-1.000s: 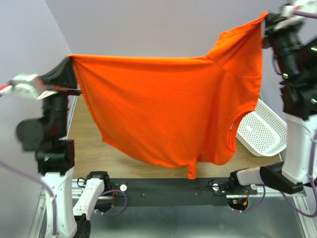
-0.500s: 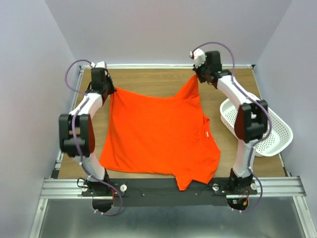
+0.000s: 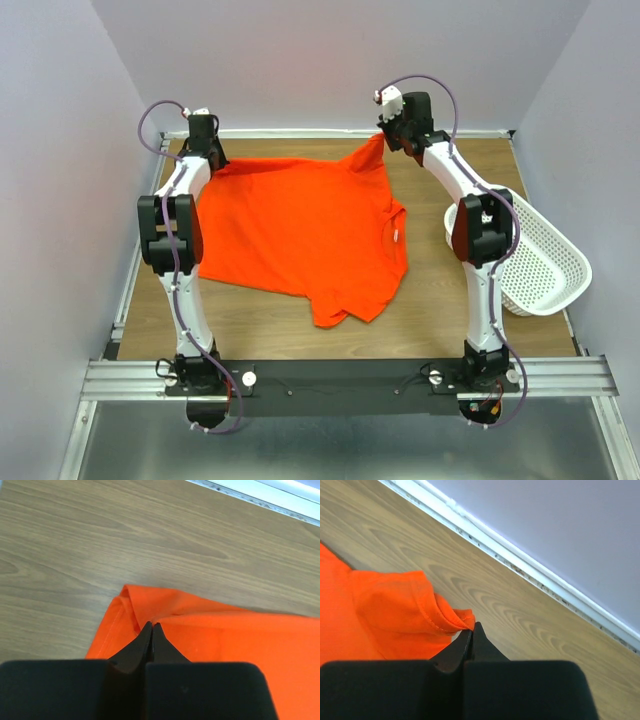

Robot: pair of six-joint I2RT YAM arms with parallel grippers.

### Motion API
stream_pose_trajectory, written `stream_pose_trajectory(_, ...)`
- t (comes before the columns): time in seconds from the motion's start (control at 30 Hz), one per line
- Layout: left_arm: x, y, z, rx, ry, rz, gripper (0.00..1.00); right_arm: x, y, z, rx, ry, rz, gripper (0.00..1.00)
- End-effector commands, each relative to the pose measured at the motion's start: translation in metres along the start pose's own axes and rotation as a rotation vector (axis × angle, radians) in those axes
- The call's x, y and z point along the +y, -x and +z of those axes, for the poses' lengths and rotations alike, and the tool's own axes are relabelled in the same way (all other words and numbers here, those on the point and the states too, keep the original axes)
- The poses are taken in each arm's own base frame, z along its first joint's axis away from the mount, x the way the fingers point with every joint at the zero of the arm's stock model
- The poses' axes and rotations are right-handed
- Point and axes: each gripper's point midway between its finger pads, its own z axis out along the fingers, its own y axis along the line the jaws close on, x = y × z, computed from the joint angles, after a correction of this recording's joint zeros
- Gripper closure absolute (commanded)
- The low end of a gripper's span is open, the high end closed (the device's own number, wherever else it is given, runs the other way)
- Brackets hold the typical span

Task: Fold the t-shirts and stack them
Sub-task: Flatten the tshirt out

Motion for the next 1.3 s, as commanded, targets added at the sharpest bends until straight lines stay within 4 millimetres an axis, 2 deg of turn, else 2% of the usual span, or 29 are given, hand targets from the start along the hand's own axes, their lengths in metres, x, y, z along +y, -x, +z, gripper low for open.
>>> stream_pose_trajectory(0.0, 0.028, -0.008, 0.007, 0.037, 0.085, -0.005, 1.00, 0.023, 0.022, 0.011, -0.073, 0.070, 0.027, 1.00)
stream_pose_trajectory(0.13, 0.023, -0.006, 0.002, 0.027, 0.054, 0.003, 1.00, 0.025, 0.042, 0.002, -0.115, 0.093, 0.079, 1.00)
stream_pose_trajectory(0.23, 0.018, 0.005, -0.009, 0.003, 0.020, 0.004, 1.00, 0.015, 0.052, -0.010, -0.126, 0.052, 0.076, 0.99)
stream_pose_trajectory(0.27, 0.015, 0.012, -0.015, -0.011, 0.007, 0.002, 1.00, 0.008, 0.075, -0.033, -0.170, 0.037, 0.060, 0.99)
stream_pose_trajectory(0.33, 0.005, 0.042, -0.049, -0.089, -0.049, -0.018, 1.00, 0.001, 0.102, -0.064, -0.226, 0.024, 0.049, 0.99)
stream_pose_trajectory(0.37, -0.005, 0.070, -0.087, -0.177, -0.102, -0.041, 1.00, -0.004, 0.131, -0.100, -0.293, 0.019, 0.043, 1.00)
stream_pose_trajectory(0.43, -0.013, 0.099, -0.135, -0.287, -0.165, -0.075, 1.00, -0.010, 0.166, -0.149, -0.377, 0.011, 0.040, 0.99)
stream_pose_trajectory(0.47, -0.021, 0.123, -0.190, -0.396, -0.242, -0.103, 1.00, -0.014, 0.202, -0.203, -0.477, 0.002, 0.023, 0.99)
stream_pose_trajectory(0.53, -0.027, 0.144, -0.251, -0.522, -0.322, -0.135, 1.00, -0.015, 0.229, -0.254, -0.550, -0.001, 0.018, 0.99)
stream_pose_trajectory(0.57, -0.031, 0.165, -0.321, -0.660, -0.399, -0.141, 1.00, -0.018, 0.249, -0.291, -0.617, -0.016, 0.007, 0.99)
stream_pose_trajectory(0.6, -0.033, 0.162, -0.342, -0.693, -0.438, -0.169, 1.00, -0.018, 0.266, -0.337, -0.684, -0.025, 0.007, 0.99)
stream_pose_trajectory(0.63, -0.034, 0.164, -0.371, -0.743, -0.476, -0.176, 1.00, -0.019, 0.278, -0.368, -0.736, -0.035, 0.004, 0.99)
stream_pose_trajectory(0.67, -0.034, 0.171, -0.434, -0.867, -0.544, -0.181, 1.00, -0.021, 0.286, -0.395, -0.779, -0.046, 0.004, 0.99)
stream_pose_trajectory(0.7, -0.036, 0.167, -0.458, -0.905, -0.588, -0.179, 1.00, -0.023, 0.302, -0.432, -0.850, -0.063, -0.002, 0.99)
stream_pose_trajectory(0.73, -0.037, 0.162, -0.474, -0.925, -0.627, -0.193, 1.00, -0.022, 0.307, -0.466, -0.892, -0.070, 0.005, 0.99)
stream_pose_trajectory(0.77, -0.034, 0.159, -0.518, -1.015, -0.674, -0.185, 1.00, -0.021, 0.312, -0.486, -0.921, -0.074, 0.007, 1.00)
stream_pose_trajectory(0.87, -0.029, 0.153, -0.567, -1.103, -0.720, -0.184, 1.00, -0.019, 0.325, -0.565, -1.052, -0.103, -0.001, 0.99)
stream_pose_trajectory(0.9, -0.024, 0.150, -0.596, -1.159, -0.735, -0.179, 1.00, -0.019, 0.328, -0.588, -1.088, -0.113, -0.003, 0.99)
stream_pose_trajectory(0.93, -0.020, 0.146, -0.615, -1.193, -0.740, -0.182, 1.00, -0.018, 0.328, -0.606, -1.115, -0.121, 0.001, 0.99)
stream_pose_trajectory(1.03, -0.013, 0.148, -0.644, -1.253, -0.740, -0.191, 1.00, -0.016, 0.326, -0.627, -1.144, -0.128, 0.005, 1.00)
stream_pose_trajectory(1.13, -0.007, 0.147, -0.657, -1.275, -0.727, -0.203, 1.00, -0.017, 0.324, -0.626, -1.135, -0.140, 0.001, 0.99)
stream_pose_trajectory(1.27, -0.005, 0.146, -0.633, -1.229, -0.683, -0.214, 1.00, -0.023, 0.320, -0.604, -1.085, -0.167, -0.010, 0.99)
